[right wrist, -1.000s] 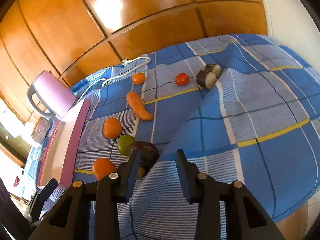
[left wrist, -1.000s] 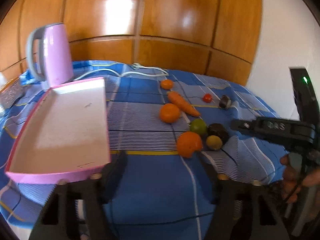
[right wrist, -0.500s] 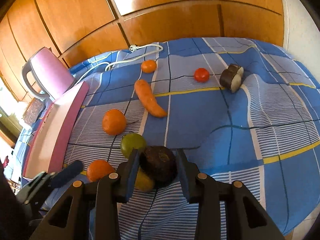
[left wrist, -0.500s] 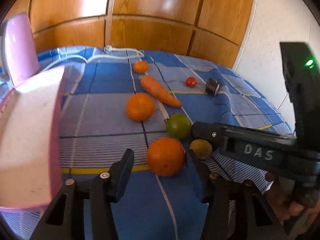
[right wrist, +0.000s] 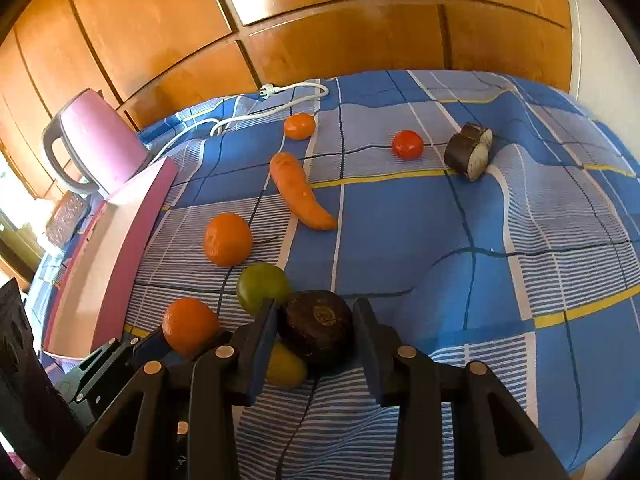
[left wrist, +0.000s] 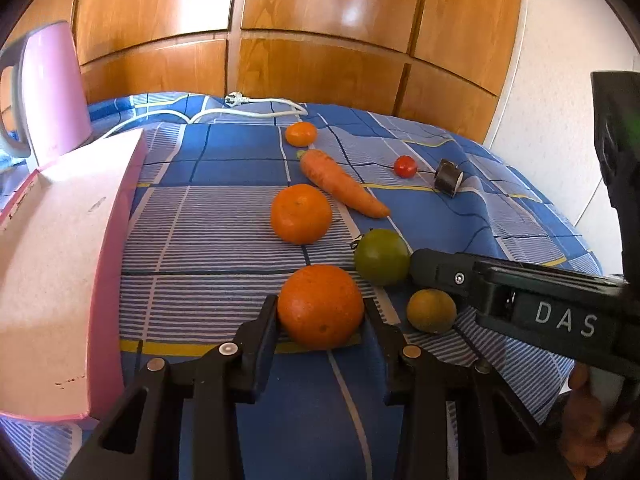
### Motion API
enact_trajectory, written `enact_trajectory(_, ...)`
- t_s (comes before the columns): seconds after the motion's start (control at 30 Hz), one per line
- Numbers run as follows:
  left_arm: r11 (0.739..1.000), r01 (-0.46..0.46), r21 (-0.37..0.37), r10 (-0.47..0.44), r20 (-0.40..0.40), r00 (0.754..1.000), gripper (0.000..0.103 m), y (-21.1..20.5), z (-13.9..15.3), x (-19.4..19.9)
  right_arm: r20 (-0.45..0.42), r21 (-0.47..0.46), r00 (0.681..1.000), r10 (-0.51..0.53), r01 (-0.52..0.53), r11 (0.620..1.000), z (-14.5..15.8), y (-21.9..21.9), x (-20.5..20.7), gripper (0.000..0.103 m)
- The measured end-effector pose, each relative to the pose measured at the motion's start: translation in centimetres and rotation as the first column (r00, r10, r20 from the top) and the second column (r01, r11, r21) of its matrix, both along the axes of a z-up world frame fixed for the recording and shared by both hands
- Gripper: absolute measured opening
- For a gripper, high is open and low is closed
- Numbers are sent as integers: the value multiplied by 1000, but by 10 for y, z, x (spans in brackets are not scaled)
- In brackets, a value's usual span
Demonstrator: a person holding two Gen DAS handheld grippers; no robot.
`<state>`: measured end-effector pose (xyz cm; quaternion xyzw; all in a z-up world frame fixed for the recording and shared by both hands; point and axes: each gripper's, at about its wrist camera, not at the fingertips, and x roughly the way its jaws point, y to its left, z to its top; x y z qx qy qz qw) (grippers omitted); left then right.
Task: Organize fruits
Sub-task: 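Grasp and lift the large orange with the left tool while the right tool lifts the dark fruit, then lower the orange and dark fruit into the pink tray and open both tools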
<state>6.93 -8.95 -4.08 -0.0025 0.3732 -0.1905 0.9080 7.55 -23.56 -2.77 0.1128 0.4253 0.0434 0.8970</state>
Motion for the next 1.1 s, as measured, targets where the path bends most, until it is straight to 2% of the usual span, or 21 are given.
enact_trajectory(0.23,999,-43,-1,43,18,999,38,10,8,-9,59,39,997,-45,43,998,10,-10,-10,38)
enact_trajectory(0.47,995,-87,-50,93,118,989,38,27,34,-27,151,-12,988,-16,18,1000,25,4,-22,38)
enact_trajectory(0.77,963,-250,-104,266,203,942,38,65,56,-43,195,-60,978,69,-58,996,38,40,-23,38)
enact_trajectory(0.9,929,-347,-131,369,224,902,38,85,64,-46,226,-83,963,145,-129,988,48,70,-21,38)
enact_trajectory(0.97,900,-408,-155,434,227,872,38,102,68,-46,242,-89,953,184,-167,982,55,87,-17,38)
enact_trajectory(1.1,826,-524,-207,559,186,808,38,140,70,-39,257,-87,932,256,-242,966,65,119,-8,39)
